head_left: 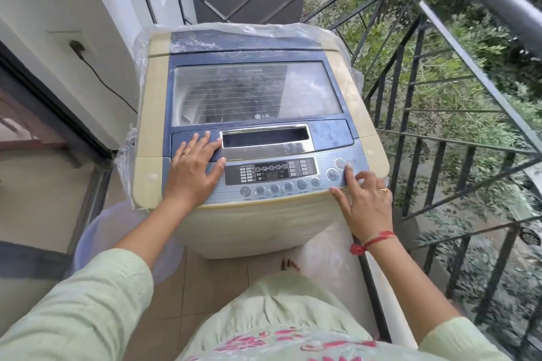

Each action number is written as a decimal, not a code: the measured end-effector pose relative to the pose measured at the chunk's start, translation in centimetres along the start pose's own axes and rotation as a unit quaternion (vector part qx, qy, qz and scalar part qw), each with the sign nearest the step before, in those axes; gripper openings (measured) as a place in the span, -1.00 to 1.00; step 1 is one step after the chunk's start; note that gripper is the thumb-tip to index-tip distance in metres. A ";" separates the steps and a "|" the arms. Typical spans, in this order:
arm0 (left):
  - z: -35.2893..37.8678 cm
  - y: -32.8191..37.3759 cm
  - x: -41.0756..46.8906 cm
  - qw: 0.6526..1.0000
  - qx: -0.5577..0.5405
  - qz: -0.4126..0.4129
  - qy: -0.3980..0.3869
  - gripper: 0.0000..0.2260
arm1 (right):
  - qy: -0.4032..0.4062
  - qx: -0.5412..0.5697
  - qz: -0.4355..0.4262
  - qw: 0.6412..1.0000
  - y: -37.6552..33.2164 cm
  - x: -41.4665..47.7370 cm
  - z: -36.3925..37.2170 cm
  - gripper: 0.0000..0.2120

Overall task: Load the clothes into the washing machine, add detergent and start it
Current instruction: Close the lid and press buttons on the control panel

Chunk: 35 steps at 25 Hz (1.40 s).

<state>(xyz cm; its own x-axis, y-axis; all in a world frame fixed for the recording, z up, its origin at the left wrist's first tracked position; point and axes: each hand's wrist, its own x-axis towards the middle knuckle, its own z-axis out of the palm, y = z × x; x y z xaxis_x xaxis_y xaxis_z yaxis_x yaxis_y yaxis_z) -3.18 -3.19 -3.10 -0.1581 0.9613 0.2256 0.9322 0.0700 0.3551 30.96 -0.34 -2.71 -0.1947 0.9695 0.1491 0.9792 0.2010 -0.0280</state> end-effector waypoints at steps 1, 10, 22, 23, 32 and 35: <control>0.1 0.0 0.0 1.000 0.000 0.000 0.000 -0.49 | -0.002 0.006 -0.011 1.000 0.2 -0.1 -0.1 -0.36; 0.0 -0.1 0.0 1.000 0.005 0.003 -0.003 -0.49 | -0.118 0.073 -0.036 0.990 1.1 1.8 -1.9 -0.34; -0.2 -0.1 -0.1 1.000 0.004 0.009 0.000 -0.46 | -0.212 0.073 -0.010 0.975 0.8 4.7 -5.3 -0.38; -0.2 -0.1 -0.2 1.000 0.003 0.008 -0.002 -0.46 | -0.223 0.069 -0.019 0.972 0.7 4.3 -5.4 -0.36; 0.0 -0.1 -0.3 1.000 0.001 0.003 -0.004 -0.46 | -0.167 0.251 -0.060 0.952 -3.0 -3.2 -3.0 -0.32; 0.0 -0.1 -0.4 1.000 0.001 0.005 -0.004 -0.46 | -0.206 0.229 -0.152 0.939 -5.8 -4.3 -3.3 -0.31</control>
<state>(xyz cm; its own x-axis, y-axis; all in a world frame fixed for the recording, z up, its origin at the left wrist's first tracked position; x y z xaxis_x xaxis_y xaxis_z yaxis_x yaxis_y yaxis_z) -3.25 -3.54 -3.25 -0.1473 0.9638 0.2222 0.9344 0.0619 0.3507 26.30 -6.15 0.05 -0.5593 0.8105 -0.1740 0.7662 0.4253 -0.4818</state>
